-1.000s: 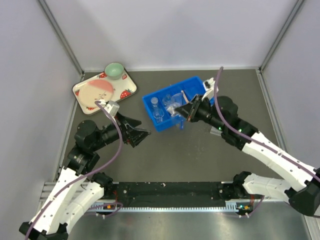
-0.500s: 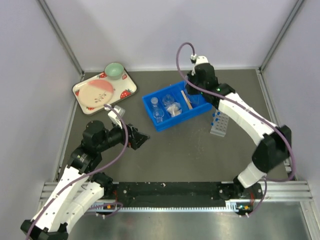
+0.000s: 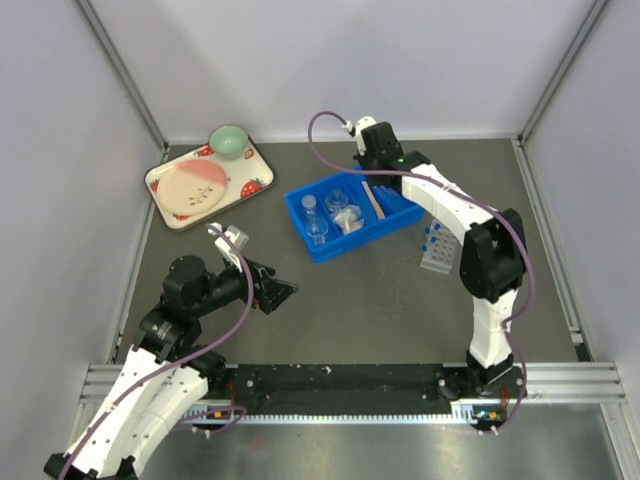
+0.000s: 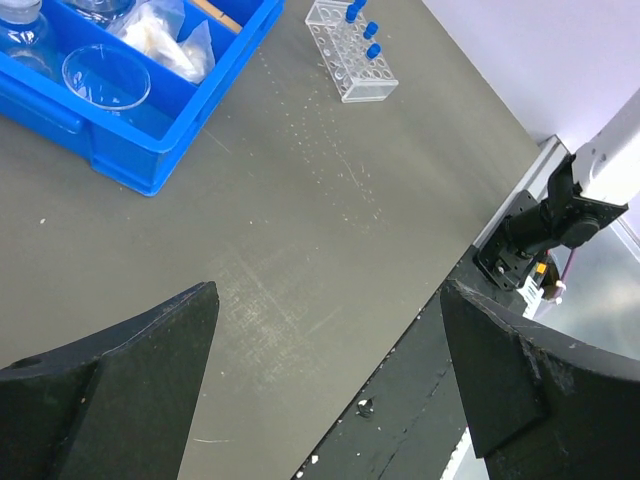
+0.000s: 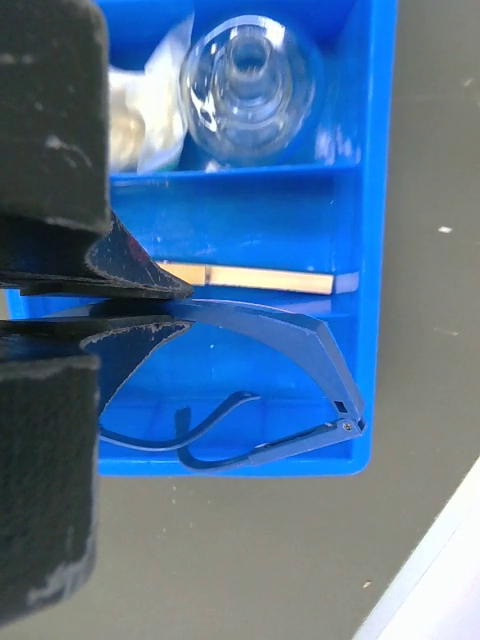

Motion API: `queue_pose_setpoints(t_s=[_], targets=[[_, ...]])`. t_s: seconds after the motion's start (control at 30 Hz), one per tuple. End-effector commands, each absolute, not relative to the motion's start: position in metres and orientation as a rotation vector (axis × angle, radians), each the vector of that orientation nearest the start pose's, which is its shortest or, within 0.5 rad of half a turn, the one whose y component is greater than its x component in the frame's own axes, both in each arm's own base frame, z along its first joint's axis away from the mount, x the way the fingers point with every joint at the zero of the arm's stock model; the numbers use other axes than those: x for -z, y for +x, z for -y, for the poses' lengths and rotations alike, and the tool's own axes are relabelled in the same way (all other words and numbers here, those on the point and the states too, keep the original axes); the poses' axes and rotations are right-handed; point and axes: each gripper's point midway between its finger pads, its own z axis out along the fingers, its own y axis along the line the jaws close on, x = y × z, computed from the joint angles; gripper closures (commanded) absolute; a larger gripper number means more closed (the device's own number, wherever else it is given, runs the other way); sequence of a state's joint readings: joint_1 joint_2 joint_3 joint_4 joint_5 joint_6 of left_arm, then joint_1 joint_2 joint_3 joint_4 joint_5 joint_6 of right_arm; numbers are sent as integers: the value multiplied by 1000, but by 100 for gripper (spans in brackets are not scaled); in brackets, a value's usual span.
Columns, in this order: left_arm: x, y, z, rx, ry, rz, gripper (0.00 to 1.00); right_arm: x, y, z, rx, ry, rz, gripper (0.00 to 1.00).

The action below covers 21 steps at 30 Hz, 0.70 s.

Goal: Organize the chemistry lab equipment

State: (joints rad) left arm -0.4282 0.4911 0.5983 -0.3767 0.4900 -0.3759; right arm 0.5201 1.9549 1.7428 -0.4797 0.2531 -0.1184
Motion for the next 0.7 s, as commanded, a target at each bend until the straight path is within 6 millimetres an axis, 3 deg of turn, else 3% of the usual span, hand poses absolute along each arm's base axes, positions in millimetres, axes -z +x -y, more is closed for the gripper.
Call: queue_pose_setpoints(t_s=[0.0,0.4,0.67], targets=[[-235,161,183,1012,456,-1838,2,-176,506,-200,213,-643,-2140,100],[-232,160,185,1029,472,-1842,2,-142,528,-187,163,-641,-2207,100],[-231,160,185,1022,472,-1842,2,-114,523,-196,105,-671,-2280,100]])
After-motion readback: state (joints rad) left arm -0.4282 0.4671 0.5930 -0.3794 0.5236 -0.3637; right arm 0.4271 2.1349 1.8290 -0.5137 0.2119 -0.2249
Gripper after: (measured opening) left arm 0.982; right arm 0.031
